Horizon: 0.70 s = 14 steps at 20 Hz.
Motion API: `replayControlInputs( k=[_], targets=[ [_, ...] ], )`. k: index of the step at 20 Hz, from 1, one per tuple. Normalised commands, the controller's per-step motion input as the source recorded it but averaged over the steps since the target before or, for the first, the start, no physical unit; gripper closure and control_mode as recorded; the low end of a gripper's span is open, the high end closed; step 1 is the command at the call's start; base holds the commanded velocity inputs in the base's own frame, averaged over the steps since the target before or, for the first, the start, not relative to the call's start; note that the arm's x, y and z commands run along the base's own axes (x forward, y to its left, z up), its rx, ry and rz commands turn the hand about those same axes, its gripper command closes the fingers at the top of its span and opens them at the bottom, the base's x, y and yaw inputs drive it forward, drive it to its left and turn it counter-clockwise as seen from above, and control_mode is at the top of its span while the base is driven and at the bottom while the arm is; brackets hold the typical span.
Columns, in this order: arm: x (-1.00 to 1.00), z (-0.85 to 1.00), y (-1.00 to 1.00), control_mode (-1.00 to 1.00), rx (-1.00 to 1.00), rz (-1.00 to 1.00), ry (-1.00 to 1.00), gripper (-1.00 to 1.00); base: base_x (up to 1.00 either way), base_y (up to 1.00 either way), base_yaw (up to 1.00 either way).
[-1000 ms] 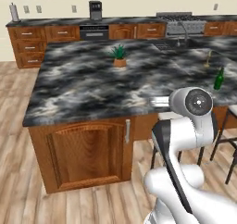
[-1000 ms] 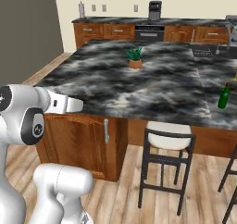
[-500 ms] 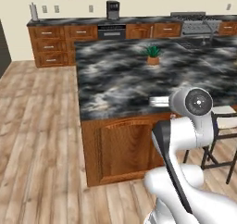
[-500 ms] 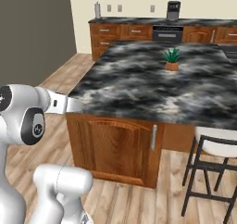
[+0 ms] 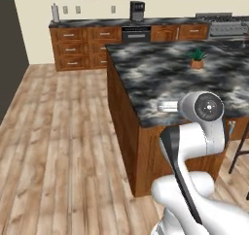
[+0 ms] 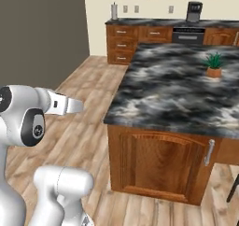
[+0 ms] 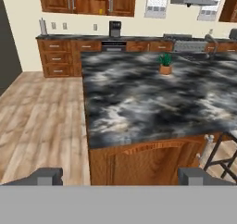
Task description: Open the cabinet directly in front. Then move the beer and the mug to the dining counter with the candle on it.
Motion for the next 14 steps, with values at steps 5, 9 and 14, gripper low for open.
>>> replayControlInputs(
  k=[5, 9, 14],
  targets=[
    [0.00, 0.00, 0.00, 1.00, 0.00, 0.00, 0.00, -1.00, 0.51, 1.00, 0.00],
    [0.00, 0.00, 0.00, 1.00, 0.00, 0.00, 0.00, -1.00, 0.52, 1.00, 0.00],
    [0.00, 0.00, 0.00, 1.00, 0.00, 0.00, 0.00, -1.00, 0.49, 1.00, 0.00]
  ],
)
